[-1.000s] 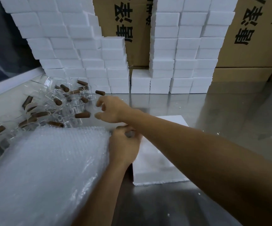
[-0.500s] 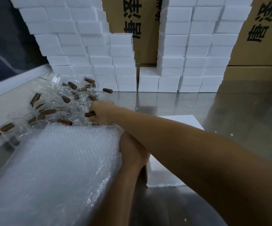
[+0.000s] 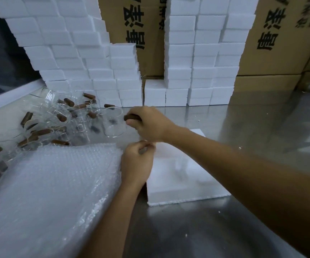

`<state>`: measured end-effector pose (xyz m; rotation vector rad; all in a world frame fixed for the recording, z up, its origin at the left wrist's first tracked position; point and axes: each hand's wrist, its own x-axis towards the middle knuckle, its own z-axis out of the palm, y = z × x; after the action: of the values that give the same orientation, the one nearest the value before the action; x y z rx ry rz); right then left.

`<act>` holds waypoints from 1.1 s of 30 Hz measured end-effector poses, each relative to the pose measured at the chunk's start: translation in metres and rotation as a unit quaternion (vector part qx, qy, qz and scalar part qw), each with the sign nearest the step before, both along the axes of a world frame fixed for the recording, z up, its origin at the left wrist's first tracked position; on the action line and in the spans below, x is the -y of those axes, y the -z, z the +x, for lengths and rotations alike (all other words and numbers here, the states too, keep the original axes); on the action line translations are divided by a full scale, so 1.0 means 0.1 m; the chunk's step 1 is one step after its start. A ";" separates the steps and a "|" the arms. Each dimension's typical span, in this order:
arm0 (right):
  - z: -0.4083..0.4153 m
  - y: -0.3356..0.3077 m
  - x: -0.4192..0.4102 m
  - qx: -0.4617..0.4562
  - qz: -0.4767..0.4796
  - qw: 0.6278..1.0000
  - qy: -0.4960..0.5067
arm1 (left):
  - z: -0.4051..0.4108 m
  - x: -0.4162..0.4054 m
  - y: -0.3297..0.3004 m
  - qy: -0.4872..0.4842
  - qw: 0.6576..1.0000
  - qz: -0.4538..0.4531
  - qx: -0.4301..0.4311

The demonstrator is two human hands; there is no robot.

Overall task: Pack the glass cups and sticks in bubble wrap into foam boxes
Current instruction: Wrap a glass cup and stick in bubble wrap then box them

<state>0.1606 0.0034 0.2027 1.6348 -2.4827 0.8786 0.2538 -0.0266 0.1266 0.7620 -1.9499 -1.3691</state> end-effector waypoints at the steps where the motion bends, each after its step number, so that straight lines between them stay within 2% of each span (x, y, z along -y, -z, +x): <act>1: 0.02 -0.01 -0.16 0.014 -0.034 0.999 0.005 | 0.00 0.01 0.01 0.011 1.000 0.014 -0.011; 5: 0.15 0.05 -0.85 0.072 -0.153 0.985 0.027 | 0.00 0.01 0.01 -0.009 0.998 0.053 -0.038; 8: 0.19 0.17 -1.29 0.096 -0.189 0.976 0.057 | -0.01 0.01 -0.01 -0.048 0.995 0.065 -0.057; 10: 0.19 0.27 -1.52 0.092 -0.190 0.974 0.082 | 0.02 -0.01 -0.02 -0.063 0.995 0.040 -0.067; 13: 0.19 0.36 -1.76 0.072 -0.193 0.972 0.116 | 0.09 -0.09 -0.09 -0.075 0.989 -0.101 -0.075; 15: 0.20 0.36 -1.85 0.061 -0.193 0.972 0.116 | 0.16 -0.17 -0.15 -0.078 0.962 -0.248 -0.086; 17: 0.22 0.35 -1.89 0.049 -0.190 0.975 0.106 | 0.25 -0.24 -0.21 -0.085 0.925 -0.357 -0.101; 20: 0.25 0.35 -1.92 0.040 -0.188 0.977 0.094 | 0.37 -0.35 -0.32 -0.019 0.896 -0.430 -0.111; 24: 0.27 0.37 -1.91 0.025 -0.183 0.981 0.064 | 0.41 -0.46 -0.38 0.122 0.887 -0.441 -0.059; 33: 0.30 0.47 -1.87 -0.047 -0.177 0.983 0.026 | 0.40 -0.50 -0.35 0.103 0.904 -0.407 -0.083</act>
<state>0.1904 0.1902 0.1559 1.4503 -2.1422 1.1286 0.2940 0.0233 0.1614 0.0355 -2.2244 -0.5667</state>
